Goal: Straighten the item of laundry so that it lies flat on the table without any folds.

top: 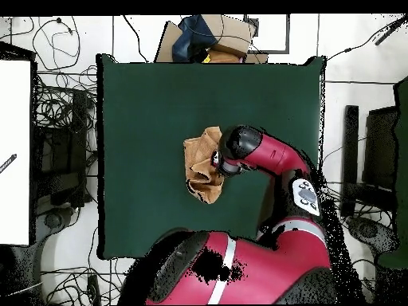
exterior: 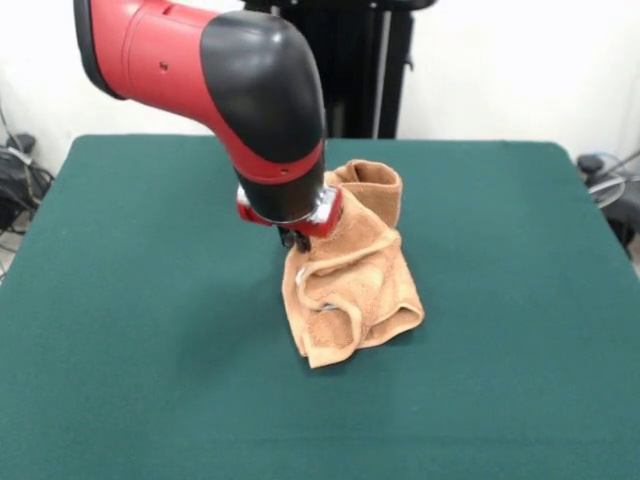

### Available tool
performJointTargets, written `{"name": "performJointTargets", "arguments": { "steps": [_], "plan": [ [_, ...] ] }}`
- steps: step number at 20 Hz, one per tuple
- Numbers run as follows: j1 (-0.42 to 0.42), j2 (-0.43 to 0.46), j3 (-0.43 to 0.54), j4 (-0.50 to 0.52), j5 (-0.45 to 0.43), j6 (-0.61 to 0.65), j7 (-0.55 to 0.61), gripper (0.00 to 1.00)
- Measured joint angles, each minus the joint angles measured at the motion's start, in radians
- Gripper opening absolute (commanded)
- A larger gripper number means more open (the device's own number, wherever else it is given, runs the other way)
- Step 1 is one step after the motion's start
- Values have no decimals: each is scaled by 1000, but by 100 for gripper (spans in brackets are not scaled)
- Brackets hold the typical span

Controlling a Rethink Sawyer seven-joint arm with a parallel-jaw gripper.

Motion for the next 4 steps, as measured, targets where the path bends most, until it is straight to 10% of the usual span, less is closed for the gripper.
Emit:
{"name": "performJointTargets", "arguments": {
  "steps": [4],
  "plan": [
    [0, 0, 16, 0, -29, -25, 0, 0]
  ]
}}
